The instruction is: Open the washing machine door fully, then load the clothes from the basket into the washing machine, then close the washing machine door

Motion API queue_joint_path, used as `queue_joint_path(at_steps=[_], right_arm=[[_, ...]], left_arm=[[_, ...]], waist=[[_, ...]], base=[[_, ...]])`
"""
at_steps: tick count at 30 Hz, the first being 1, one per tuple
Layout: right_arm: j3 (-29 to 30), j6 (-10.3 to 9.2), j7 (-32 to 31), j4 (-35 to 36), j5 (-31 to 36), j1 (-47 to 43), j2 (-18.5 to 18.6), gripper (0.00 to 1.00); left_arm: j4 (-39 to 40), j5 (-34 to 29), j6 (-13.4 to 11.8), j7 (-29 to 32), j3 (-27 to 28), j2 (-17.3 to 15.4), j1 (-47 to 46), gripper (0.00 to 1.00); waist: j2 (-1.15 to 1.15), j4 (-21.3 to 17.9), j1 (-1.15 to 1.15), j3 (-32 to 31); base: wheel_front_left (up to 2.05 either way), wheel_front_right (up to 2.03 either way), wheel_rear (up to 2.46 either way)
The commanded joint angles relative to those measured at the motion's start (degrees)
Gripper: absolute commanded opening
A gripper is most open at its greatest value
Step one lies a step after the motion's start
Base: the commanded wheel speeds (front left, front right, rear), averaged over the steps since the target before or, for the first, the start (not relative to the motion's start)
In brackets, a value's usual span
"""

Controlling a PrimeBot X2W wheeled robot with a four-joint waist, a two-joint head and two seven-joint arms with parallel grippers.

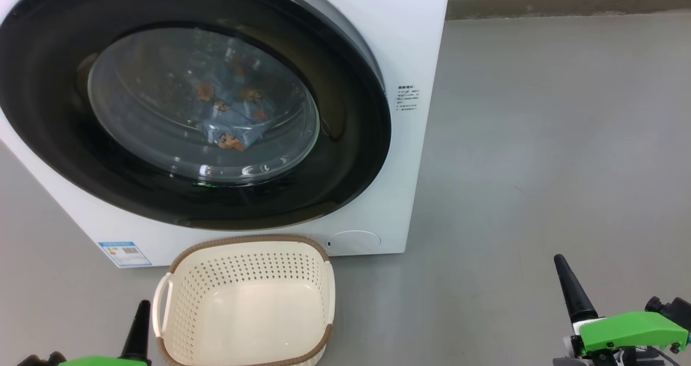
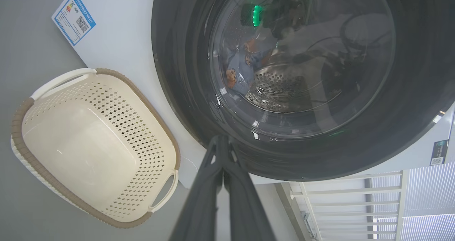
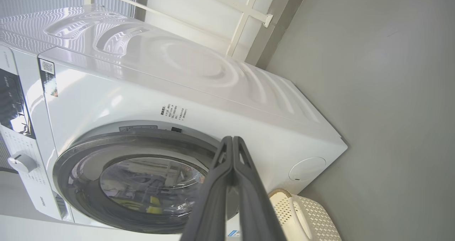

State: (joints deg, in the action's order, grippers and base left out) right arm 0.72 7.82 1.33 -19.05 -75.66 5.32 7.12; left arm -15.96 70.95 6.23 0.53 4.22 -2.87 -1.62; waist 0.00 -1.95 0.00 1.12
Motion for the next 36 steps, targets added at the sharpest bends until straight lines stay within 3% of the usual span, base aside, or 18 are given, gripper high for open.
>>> queue_joint_path(at_steps=[1,36], right_arm=[[-0.34,-0.24,-0.63,1.98,-2.03,1.30,0.16,0.00],[2.57,-0.33,-5.25,4.62,-19.31,1.41,-1.78,0.00]], left_arm=[[1.87,2.12,-0.16,0.53,1.68,-0.65,-2.67,0.00],[3.71,21.15,-0.62,5.97,2.40,-0.01,-4.69,0.00]], waist=[[0.00,0.12,0.00,-0.08],[0.00,1.94,0.00,-1.19]], base=[[0.00,0.00,0.00],[0.00,0.00,0.00]])
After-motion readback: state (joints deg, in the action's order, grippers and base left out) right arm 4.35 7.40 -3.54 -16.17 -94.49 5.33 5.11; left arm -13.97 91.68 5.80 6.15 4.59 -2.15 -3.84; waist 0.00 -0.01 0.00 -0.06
